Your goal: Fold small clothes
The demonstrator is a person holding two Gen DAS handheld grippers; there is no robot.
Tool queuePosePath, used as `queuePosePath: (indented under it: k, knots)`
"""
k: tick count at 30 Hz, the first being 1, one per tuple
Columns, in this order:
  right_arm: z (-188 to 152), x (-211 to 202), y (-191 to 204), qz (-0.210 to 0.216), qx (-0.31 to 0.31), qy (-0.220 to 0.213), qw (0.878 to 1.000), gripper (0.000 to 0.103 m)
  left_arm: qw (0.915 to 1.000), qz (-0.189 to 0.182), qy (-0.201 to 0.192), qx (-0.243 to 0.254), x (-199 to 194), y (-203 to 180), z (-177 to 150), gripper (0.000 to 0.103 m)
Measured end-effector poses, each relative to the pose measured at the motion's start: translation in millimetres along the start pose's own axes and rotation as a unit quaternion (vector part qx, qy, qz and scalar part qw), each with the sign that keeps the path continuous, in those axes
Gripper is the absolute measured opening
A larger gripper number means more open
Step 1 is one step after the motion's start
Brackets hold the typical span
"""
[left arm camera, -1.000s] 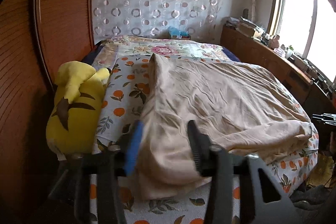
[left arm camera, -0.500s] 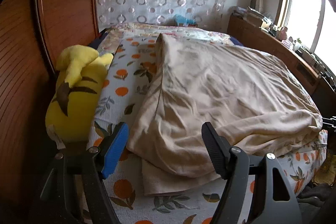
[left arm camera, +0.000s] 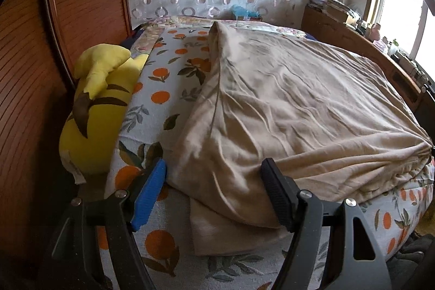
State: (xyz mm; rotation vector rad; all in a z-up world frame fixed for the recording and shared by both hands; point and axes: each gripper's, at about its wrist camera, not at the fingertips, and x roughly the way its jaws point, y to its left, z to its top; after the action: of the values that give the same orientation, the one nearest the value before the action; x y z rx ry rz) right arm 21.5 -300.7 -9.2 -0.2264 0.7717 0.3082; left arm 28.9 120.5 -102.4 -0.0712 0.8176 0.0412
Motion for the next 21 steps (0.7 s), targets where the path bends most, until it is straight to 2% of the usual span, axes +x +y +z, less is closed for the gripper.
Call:
queuePosePath:
  k: [2, 6, 11, 21]
  knots:
    - [-6.1, -8.6, -6.4, -0.030, 0.007, 0.000, 1.000, 0.000, 1.0000, 0.002, 0.000, 0.002, 0.3, -0.4, 0.1, 0.073]
    - [-8.5, -15.5, -17.0, -0.036, 0.021, -0.007, 0.999, 0.000, 0.9999, 0.008, 0.002, 0.006, 1.7, -1.3, 1.1, 0.074]
    - [-0.6, -15.4, -3.4, -0.014, 0.012, -0.031, 0.999, 0.000, 0.9999, 0.010, 0.002, 0.008, 2.0, -2.0, 1.3, 0.074]
    - [12.2, -0.3, 14.8, 0.024, -0.009, -0.050, 0.998, 0.000, 0.9999, 0.008, 0.000, 0.010, 1.8, -3.2, 1.4, 0.071]
